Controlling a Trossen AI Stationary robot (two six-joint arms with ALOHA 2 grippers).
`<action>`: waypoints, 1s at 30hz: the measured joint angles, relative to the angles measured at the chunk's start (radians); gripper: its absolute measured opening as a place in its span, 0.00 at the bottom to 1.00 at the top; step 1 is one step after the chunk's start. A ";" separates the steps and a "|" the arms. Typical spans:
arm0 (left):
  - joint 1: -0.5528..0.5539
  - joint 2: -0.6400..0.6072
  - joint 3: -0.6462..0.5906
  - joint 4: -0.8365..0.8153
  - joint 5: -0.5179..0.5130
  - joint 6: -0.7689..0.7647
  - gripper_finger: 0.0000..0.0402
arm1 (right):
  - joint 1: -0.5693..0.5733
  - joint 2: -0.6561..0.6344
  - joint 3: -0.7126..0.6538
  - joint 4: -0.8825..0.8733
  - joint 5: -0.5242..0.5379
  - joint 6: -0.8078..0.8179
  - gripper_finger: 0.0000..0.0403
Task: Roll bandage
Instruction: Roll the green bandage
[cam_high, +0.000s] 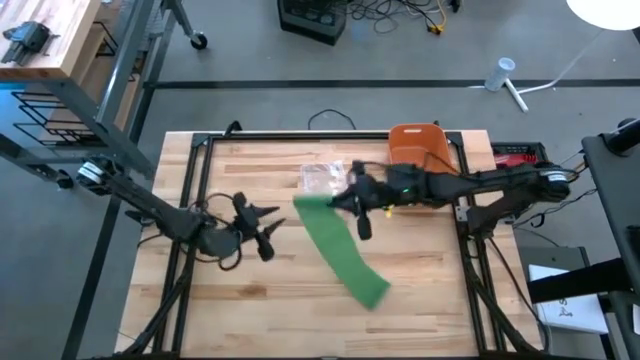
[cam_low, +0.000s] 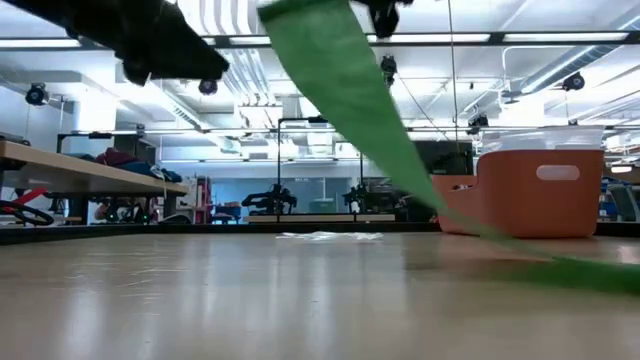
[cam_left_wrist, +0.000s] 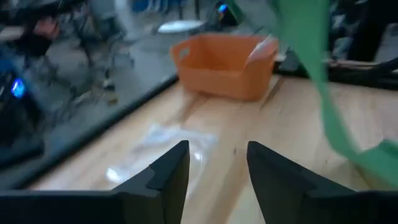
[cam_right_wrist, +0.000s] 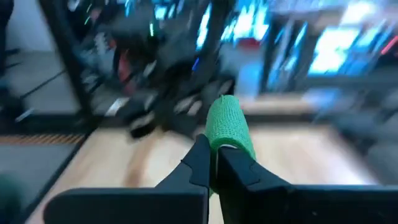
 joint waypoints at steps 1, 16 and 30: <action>0.011 -0.028 -0.020 0.068 0.046 0.069 0.39 | 0.000 -0.016 0.000 0.028 0.024 -0.030 0.01; 0.324 -0.277 0.017 0.203 0.681 0.311 0.59 | -0.006 -0.037 0.040 0.290 0.048 -0.419 0.01; 0.419 -0.031 0.199 0.068 0.818 0.268 0.66 | -0.013 0.027 0.194 0.109 0.022 -0.480 0.01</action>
